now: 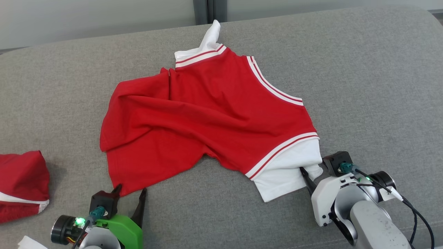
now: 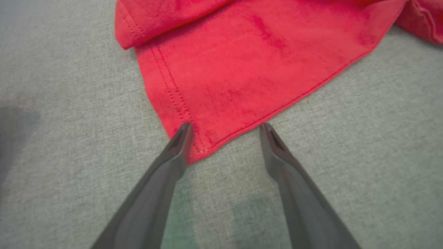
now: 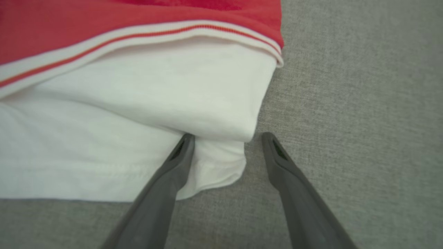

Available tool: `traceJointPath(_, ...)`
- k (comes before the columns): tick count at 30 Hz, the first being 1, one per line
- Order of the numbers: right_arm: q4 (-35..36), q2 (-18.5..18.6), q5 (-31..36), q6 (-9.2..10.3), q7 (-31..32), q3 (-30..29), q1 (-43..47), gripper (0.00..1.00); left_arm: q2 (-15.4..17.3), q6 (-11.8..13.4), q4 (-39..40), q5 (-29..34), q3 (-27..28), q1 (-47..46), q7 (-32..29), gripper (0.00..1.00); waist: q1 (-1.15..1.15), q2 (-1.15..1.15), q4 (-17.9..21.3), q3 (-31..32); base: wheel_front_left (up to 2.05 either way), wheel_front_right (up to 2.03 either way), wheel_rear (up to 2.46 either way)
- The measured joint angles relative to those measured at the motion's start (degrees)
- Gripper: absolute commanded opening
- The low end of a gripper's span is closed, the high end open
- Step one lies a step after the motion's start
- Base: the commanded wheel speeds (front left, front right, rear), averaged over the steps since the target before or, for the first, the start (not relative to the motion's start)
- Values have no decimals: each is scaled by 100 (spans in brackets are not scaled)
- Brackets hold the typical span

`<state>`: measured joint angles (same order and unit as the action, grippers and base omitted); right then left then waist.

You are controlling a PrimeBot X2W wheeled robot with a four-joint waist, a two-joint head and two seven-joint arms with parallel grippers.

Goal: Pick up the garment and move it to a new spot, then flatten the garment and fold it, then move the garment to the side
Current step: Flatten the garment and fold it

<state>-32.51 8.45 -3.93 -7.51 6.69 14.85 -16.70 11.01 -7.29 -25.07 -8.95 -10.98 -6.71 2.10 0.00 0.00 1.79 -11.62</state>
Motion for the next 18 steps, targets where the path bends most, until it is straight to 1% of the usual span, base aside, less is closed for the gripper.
traceJointPath(6,-9,30,-105,0,37,120,-59,100,129,-1,-180,126,-104,-241,-105,100,0,0,10,-45,0,0,0)
traceJointPath(7,-18,29,-147,3,69,166,-69,100,141,-1,-244,125,-123,-259,-136,45,0,0,19,-46,0,0,0)
traceJointPath(8,-29,35,-208,8,123,234,-92,100,162,-1,-289,125,-152,-278,-154,24,0,0,29,-48,0,0,0)
traceJointPath(9,-30,46,-286,27,165,308,-114,9,177,-1,-321,124,-171,-296,-158,0,0,0,35,-49,0,0,0)
traceJointPath(10,-13,56,-407,38,171,336,-121,0,194,-1,-349,101,-201,-325,-175,0,0,0,43,-49,0,0,0)
traceJointPath(14,186,52,-949,13,121,477,-60,0,248,-9,-368,-91,-196,-348,-141,0,0,0,56,-10,0,0,0)
traceJointPath(16,461,62,-1316,13,16,454,53,0,272,-10,-269,-192,-119,-316,-91,0,0,0,60,29,0,0,0)
traceJointPath(18,1004,33,-1950,3,-92,305,220,0,355,-7,83,-339,40,-197,-33,0,0,0,66,86,0,0,0)
